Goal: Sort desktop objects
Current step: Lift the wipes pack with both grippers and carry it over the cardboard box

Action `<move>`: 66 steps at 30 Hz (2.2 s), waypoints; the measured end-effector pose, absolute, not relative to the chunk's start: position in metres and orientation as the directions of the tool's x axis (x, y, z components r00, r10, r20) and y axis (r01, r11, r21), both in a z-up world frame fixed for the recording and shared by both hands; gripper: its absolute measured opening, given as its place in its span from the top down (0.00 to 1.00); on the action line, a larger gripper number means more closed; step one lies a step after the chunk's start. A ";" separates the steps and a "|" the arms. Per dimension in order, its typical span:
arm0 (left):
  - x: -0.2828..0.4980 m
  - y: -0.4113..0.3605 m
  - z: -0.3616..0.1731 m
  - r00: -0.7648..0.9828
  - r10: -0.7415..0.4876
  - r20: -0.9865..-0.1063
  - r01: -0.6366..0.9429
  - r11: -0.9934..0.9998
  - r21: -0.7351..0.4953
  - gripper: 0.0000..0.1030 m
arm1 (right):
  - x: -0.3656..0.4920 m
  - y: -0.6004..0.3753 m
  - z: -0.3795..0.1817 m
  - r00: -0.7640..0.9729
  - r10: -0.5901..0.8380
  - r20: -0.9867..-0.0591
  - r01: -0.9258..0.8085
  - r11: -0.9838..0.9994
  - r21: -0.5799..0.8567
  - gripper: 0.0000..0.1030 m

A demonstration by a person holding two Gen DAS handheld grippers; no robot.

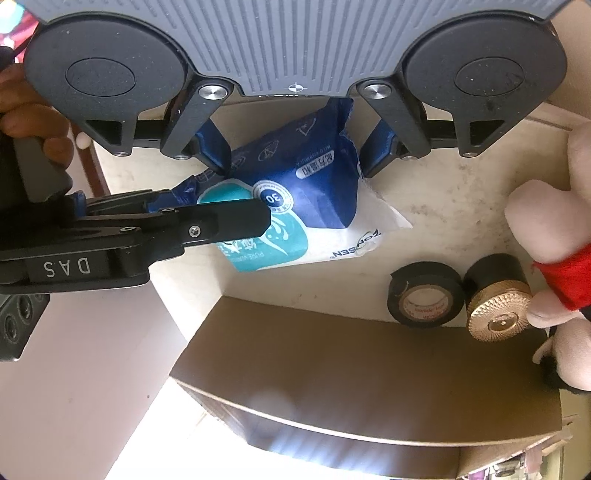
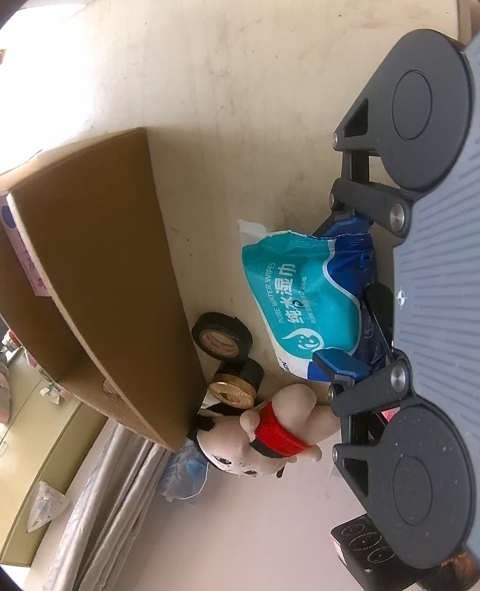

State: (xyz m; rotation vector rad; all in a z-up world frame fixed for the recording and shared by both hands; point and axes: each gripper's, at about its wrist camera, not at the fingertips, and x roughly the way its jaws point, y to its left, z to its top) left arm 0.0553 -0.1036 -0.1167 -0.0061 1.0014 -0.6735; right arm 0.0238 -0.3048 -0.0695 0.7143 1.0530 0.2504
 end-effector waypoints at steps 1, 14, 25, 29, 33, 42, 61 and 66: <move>0.055 -0.104 -0.115 0.361 -0.526 -0.771 0.521 0.799 -0.301 0.26 | 0.023 -0.304 -0.068 0.496 0.511 -0.702 0.136 0.753 0.644 0.36; 0.057 -0.108 -0.082 0.428 -0.548 -0.719 0.538 0.793 -0.284 0.27 | 0.021 -0.300 -0.028 0.550 0.498 -0.670 0.088 0.764 0.639 0.36; 0.082 -0.111 -0.029 0.516 -0.556 -0.652 0.562 0.794 -0.231 0.27 | 0.050 -0.300 0.029 0.619 0.492 -0.612 0.020 0.770 0.638 0.36; 0.100 -0.115 -0.006 0.552 -0.552 -0.625 0.577 0.794 -0.192 0.27 | 0.072 -0.304 0.053 0.644 0.492 -0.585 -0.006 0.768 0.640 0.36; 0.124 -0.125 0.011 0.577 -0.561 -0.593 0.597 0.786 -0.163 0.27 | 0.097 -0.310 0.075 0.675 0.476 -0.563 -0.035 0.783 0.620 0.36; 0.202 -0.169 0.005 0.516 -0.569 -0.640 0.622 0.763 -0.177 0.27 | 0.170 -0.354 0.063 0.649 0.453 -0.611 0.043 0.781 0.624 0.36; 0.281 -0.229 -0.088 0.182 -0.550 -0.815 0.645 0.693 -0.324 0.30 | 0.237 -0.381 -0.005 0.408 0.345 -0.845 0.195 0.872 0.450 0.20; 0.286 -0.232 -0.095 0.162 -0.533 -0.830 0.645 0.694 -0.320 0.30 | 0.234 -0.387 0.000 0.394 0.364 -0.844 0.206 0.860 0.466 0.16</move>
